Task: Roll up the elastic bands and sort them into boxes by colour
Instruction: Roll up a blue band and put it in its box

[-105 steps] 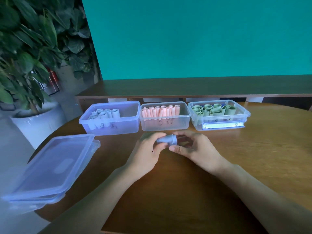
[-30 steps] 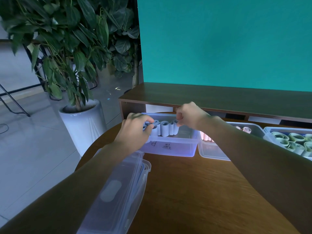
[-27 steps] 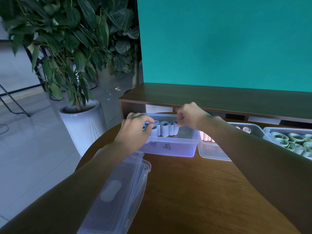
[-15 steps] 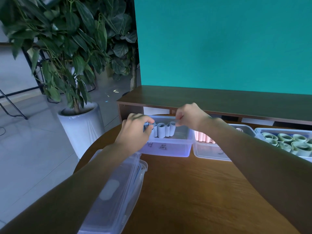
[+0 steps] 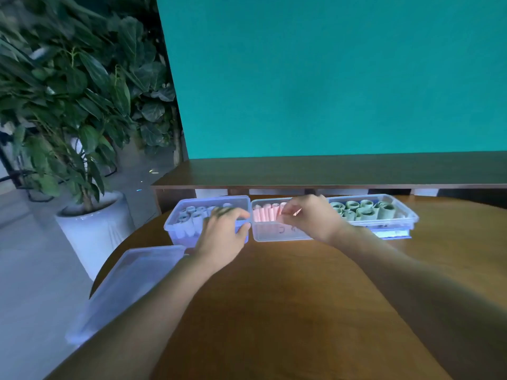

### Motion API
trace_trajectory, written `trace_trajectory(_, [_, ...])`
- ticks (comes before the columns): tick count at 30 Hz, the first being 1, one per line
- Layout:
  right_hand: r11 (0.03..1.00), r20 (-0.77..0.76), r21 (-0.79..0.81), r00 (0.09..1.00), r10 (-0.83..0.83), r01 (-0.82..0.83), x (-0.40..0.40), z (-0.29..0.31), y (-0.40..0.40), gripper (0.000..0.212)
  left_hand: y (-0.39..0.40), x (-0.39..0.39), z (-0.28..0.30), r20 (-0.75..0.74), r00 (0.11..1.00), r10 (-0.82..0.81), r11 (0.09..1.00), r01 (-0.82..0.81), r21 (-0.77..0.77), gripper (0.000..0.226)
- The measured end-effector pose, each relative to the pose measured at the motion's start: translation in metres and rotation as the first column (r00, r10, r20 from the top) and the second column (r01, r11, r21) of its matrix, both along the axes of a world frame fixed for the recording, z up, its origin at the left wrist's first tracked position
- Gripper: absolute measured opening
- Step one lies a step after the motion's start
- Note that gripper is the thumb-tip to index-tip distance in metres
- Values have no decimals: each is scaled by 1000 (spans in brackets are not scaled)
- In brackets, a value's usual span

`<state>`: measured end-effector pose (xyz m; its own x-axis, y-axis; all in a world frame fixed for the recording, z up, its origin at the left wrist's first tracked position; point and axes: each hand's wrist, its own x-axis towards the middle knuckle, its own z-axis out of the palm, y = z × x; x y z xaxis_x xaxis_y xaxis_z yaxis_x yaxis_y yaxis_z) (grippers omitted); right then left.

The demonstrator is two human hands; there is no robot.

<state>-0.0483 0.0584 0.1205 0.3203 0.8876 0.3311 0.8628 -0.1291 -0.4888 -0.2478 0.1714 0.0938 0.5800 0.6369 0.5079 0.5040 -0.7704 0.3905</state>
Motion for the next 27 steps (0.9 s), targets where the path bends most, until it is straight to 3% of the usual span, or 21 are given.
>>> trace_trajectory(7, [984,-160,-47,971,-179,174,35,-41,-158,18,-120,68,-28,-20,976,-219,972,216,-92,23])
trace_trajectory(16, [846,-107,-52,839,-534,531,83,-84,-343,13,-277,160,-72,49,896,-441,839,430,-334,28])
trace_trajectory(20, [749,-134,63,749,-649,660,110,-103,-397,15,-327,206,-82,95,875,-474,785,470,-404,36])
trace_trajectory(22, [673,-216,122,681,-700,730,124,-109,-412,21,-345,230,-82,85,860,-503,763,488,-424,40])
trace_trajectory(27, [503,-451,65,475,-756,862,164,-110,-419,41,-376,279,-84,60,838,-543,742,512,-432,48])
